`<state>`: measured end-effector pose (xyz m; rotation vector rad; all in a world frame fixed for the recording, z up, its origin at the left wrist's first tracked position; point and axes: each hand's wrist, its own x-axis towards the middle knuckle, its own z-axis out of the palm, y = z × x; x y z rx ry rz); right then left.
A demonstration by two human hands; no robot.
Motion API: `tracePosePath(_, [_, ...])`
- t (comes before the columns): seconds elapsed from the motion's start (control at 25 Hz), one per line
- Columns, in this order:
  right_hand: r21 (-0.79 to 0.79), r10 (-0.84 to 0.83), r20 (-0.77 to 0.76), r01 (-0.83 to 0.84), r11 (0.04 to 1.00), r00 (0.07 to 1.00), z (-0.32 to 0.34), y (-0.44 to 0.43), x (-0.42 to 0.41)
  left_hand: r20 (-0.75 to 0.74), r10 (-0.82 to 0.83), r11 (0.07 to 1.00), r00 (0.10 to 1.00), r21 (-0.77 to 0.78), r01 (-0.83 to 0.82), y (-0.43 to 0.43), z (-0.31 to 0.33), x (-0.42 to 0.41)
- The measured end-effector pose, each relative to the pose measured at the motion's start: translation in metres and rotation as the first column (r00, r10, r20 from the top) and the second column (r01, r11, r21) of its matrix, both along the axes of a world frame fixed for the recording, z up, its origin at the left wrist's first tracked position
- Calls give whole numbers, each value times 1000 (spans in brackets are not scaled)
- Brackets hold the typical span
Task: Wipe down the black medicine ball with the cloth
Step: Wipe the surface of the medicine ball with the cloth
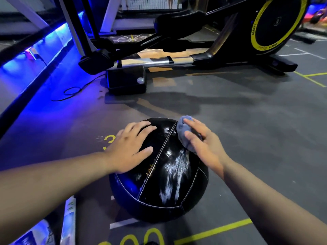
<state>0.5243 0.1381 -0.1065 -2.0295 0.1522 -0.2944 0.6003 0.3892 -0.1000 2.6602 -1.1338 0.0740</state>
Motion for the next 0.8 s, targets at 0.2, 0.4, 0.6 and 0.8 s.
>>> tracePosePath(0.2, [-495, 283, 313, -99, 863, 907, -19, 31, -52, -50, -9, 1000, 999, 7, 10, 9, -5, 14])
tracePosePath(0.4, [-953, 767, 159, -107, 285, 621, -66, 64, -88, -83, -6, 1000, 997, -30, 4, 16, -5, 22])
tracePosePath(0.6, [-798, 561, 321, -102, 594, 763, -41, 41, -48, -102, -1, 999, 995, -47, -4, 14, -6, 24])
tracePosePath(0.8, [-210, -68, 213, 113, 971, 975, -16, 7, -1, -102, -2, 999, 995, -48, -3, 13, -7, 21])
